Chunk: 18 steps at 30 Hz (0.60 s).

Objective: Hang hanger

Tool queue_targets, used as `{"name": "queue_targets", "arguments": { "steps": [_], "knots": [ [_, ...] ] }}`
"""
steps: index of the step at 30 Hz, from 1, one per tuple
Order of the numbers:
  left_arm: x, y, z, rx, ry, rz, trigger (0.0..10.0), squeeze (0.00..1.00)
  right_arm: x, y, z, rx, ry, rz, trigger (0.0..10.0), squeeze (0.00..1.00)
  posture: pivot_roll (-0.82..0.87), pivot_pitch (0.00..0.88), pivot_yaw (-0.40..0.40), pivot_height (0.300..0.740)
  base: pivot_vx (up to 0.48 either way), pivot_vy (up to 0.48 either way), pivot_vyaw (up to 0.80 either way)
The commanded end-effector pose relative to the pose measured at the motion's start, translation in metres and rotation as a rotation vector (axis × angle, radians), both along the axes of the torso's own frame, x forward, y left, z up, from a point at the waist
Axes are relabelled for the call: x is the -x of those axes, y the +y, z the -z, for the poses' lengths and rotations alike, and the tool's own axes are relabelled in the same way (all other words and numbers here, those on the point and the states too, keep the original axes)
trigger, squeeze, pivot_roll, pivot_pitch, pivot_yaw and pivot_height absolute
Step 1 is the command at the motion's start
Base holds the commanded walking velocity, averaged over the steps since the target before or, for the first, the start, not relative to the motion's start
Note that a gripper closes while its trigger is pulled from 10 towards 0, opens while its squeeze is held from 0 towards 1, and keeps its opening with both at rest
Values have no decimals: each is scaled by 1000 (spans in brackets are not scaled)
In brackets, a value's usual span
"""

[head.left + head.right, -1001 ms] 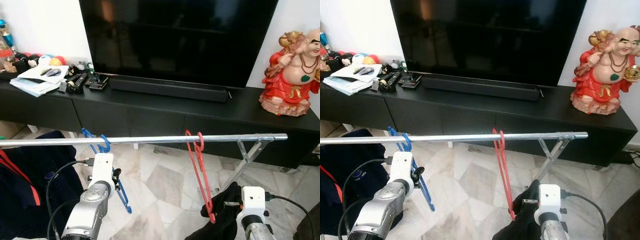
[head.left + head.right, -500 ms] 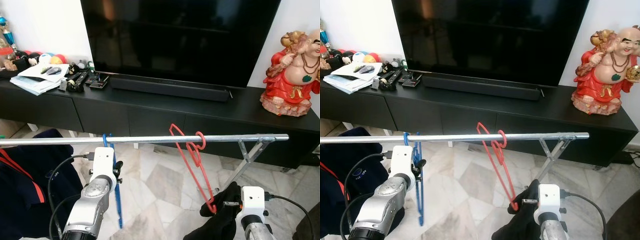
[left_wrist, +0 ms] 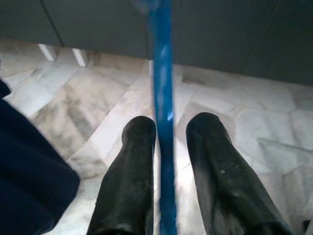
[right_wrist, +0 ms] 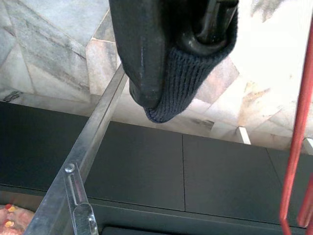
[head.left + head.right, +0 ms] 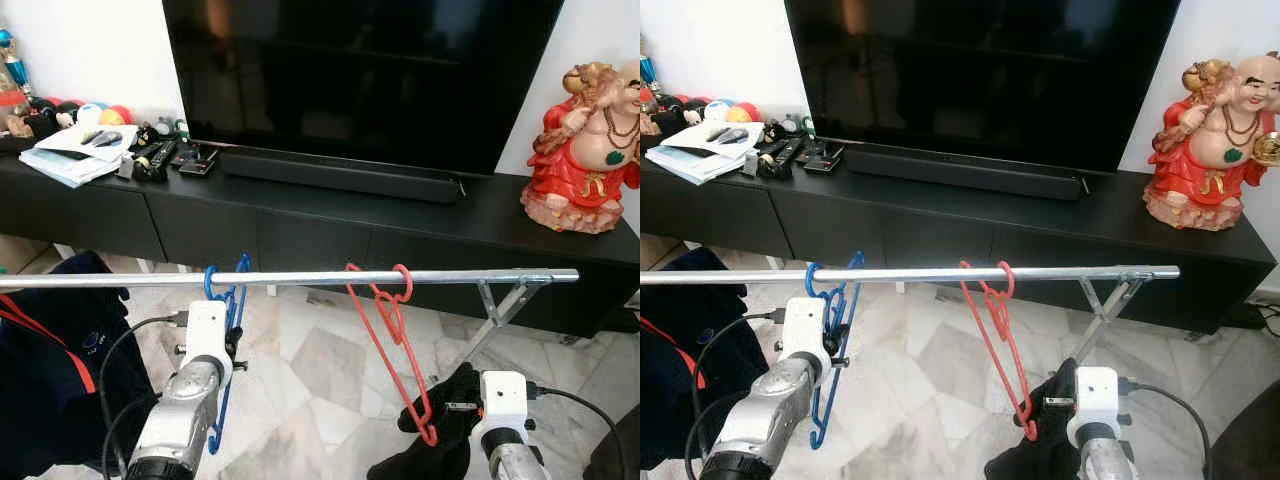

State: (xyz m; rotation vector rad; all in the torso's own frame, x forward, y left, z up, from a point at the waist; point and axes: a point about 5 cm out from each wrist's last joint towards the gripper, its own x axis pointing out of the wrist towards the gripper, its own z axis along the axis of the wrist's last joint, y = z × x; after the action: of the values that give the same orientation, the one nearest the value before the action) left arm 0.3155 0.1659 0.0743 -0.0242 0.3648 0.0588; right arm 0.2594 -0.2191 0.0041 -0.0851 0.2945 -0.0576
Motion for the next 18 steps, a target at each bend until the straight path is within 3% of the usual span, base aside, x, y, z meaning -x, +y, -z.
{"name": "queue_targets", "arguments": {
  "steps": [1, 9, 18],
  "knots": [
    [-2, 1, 0, 2, -5, 4, 0, 0, -5, -2, -6, 14, -31, 1, 10000, 0, 44, 0, -42, 740, 0, 0, 0],
    [-2, -1, 5, -2, 1, 13, 0, 0, -5, -1, -5, 10, -30, -3, 10000, 0, 44, 0, -43, 740, 0, 0, 0],
    [-2, 2, 11, -68, 31, 14, 0, 0, -4, -1, -4, 7, -30, 1, 10000, 0, 41, 0, -41, 740, 0, 0, 0]
  ]
}}
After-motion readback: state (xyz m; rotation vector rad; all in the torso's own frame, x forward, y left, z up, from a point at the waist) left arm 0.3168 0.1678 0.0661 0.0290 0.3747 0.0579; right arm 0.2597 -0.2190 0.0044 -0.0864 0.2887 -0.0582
